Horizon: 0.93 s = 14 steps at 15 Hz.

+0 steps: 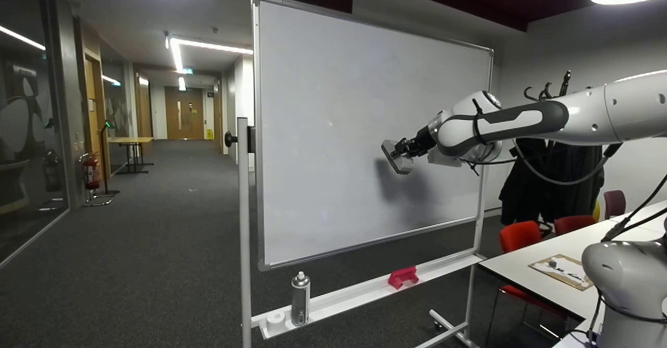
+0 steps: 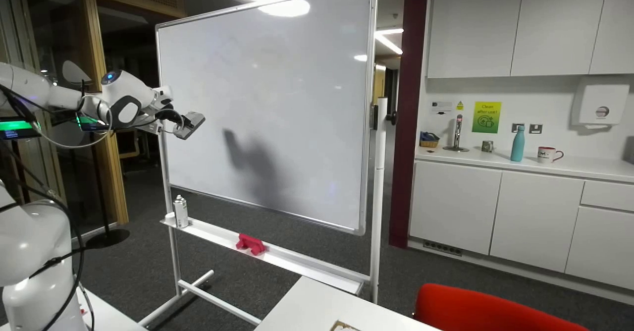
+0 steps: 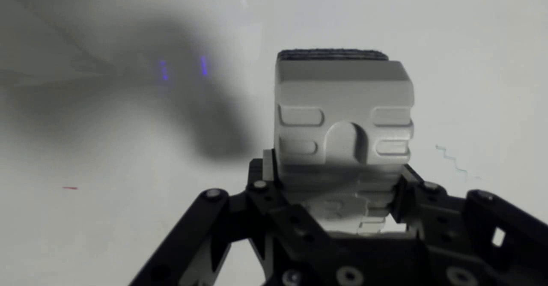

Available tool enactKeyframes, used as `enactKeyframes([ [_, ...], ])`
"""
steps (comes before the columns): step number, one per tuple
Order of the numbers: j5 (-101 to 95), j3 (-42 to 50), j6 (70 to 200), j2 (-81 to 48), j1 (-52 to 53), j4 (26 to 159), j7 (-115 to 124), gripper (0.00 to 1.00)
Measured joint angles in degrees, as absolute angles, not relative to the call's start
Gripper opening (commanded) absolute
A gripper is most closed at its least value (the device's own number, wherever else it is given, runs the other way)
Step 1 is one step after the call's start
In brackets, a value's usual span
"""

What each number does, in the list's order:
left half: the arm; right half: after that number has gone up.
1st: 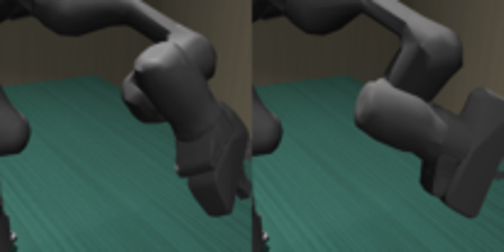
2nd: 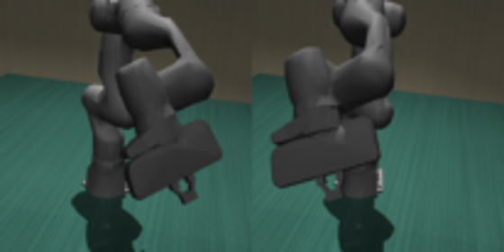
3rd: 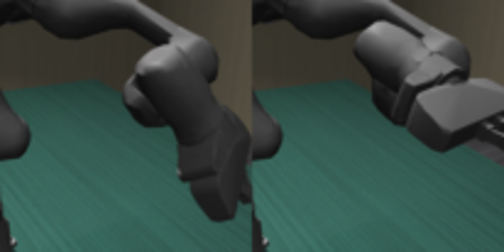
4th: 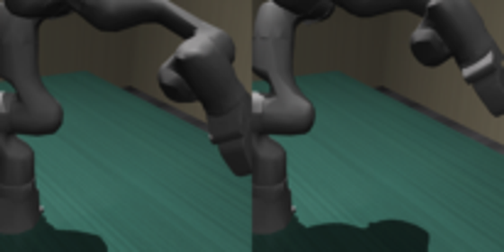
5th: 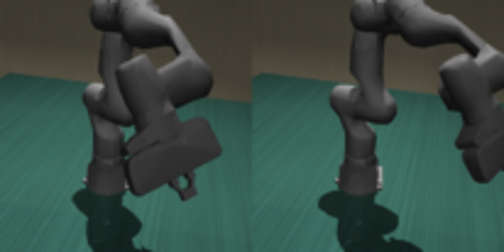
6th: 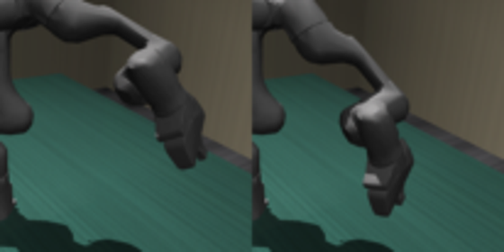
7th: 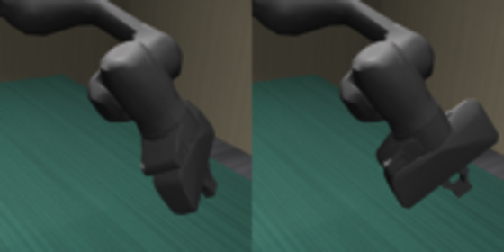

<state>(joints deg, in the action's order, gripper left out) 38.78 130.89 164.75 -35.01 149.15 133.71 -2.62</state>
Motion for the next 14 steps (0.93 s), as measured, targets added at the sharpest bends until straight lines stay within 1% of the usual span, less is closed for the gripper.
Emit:
enactKeyframes([
  [6, 42.6, 135.1, 151.6, -41.7, 149.1, 138.3, 0.0, 0.35],
  [14, 42.6, 138.2, 131.3, -44.0, 148.8, 138.4, -0.4, 0.35],
])
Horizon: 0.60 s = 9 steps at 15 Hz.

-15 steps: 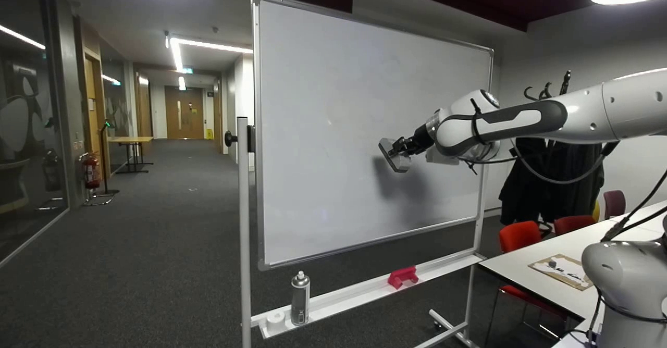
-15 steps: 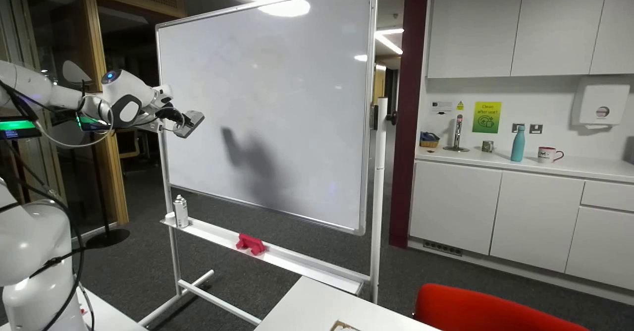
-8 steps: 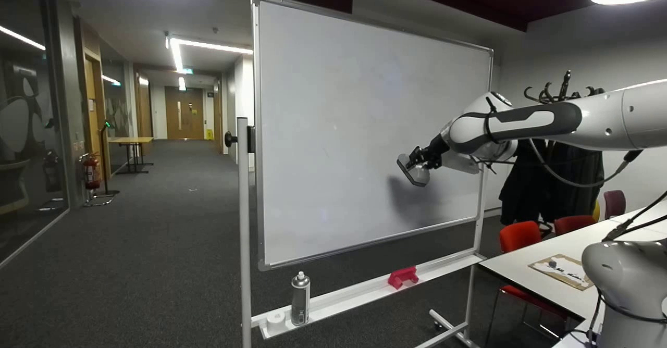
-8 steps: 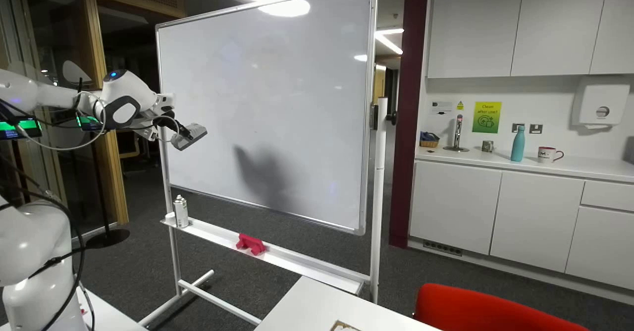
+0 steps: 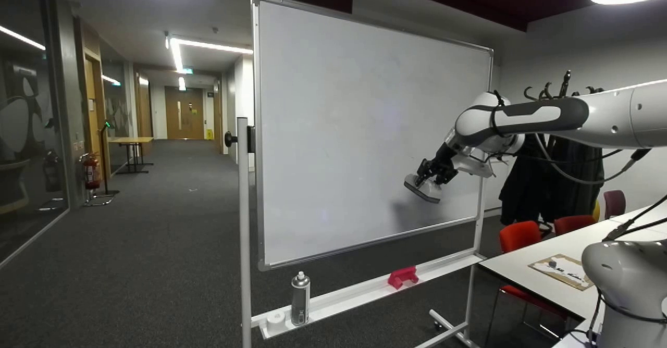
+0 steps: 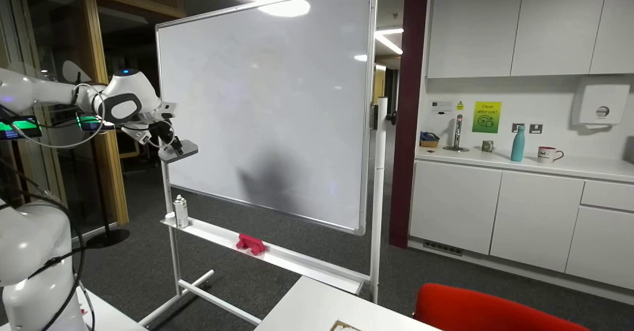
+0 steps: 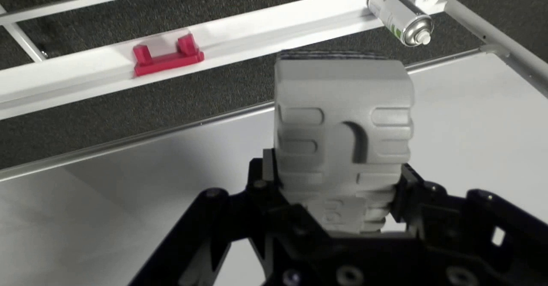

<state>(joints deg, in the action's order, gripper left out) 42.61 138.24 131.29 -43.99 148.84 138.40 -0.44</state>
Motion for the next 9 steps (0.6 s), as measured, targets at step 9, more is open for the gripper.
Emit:
enactKeyframes([
  [9, 42.1, 139.2, 128.3, -45.7, 138.1, 138.9, -11.9, 0.35],
])
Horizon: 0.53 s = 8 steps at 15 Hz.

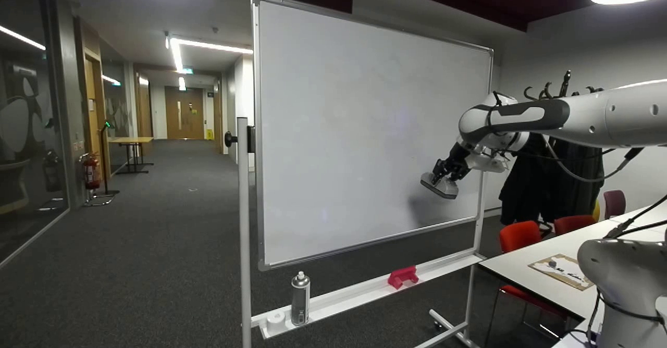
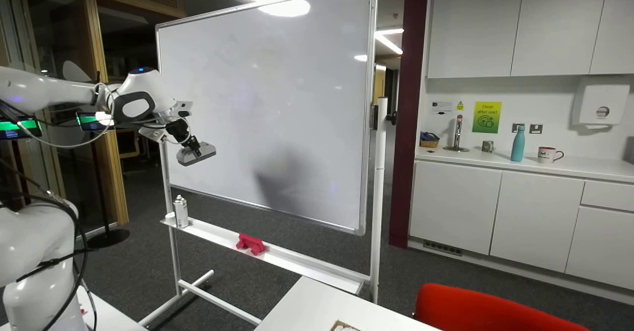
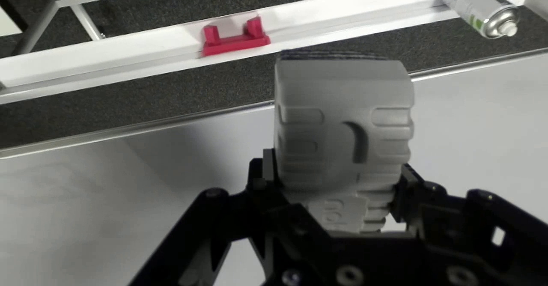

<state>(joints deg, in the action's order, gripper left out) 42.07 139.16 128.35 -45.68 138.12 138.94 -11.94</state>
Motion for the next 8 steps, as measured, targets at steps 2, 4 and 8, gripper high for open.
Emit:
enactKeyframes([
  [2, 42.1, 139.1, 129.5, -45.1, 134.7, 139.7, -16.4, 0.35],
  [4, 42.1, 139.0, 130.9, -44.2, 131.9, 140.7, -20.8, 0.35],
  [8, 42.2, 138.5, 133.5, -42.3, 128.8, 141.9, -27.2, 0.35],
])
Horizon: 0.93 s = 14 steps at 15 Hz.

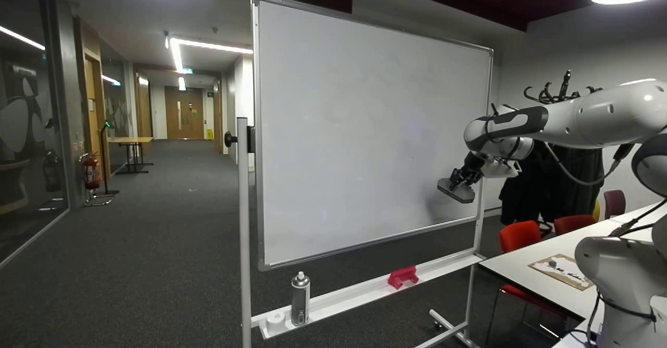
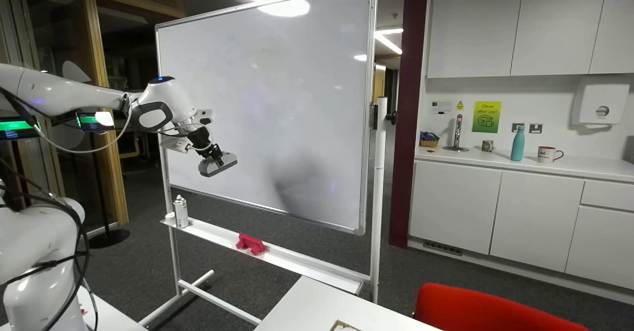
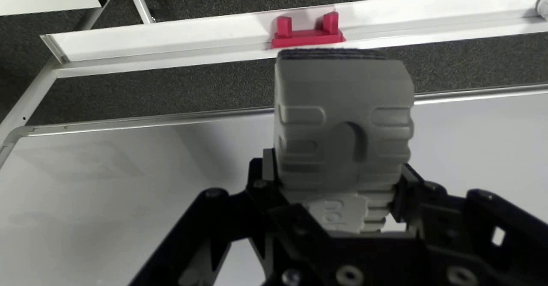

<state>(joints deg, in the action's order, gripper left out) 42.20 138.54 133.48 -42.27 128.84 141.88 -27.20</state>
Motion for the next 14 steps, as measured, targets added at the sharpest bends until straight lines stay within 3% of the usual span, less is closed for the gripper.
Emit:
enactKeyframes([
  [1, 42.3, 138.5, 134.1, -42.0, 128.8, 142.1, -28.3, 0.35],
  [2, 42.4, 138.5, 134.6, -41.9, 128.8, 142.3, -29.2, 0.60],
  [9, 42.4, 137.9, 134.5, -41.8, 128.8, 142.3, -29.2, 0.60],
  [10, 42.4, 137.9, 134.5, -41.8, 128.8, 142.3, -29.2, 0.35],
  [14, 42.4, 137.8, 134.5, -41.8, 128.7, 142.4, -29.2, 0.35],
])
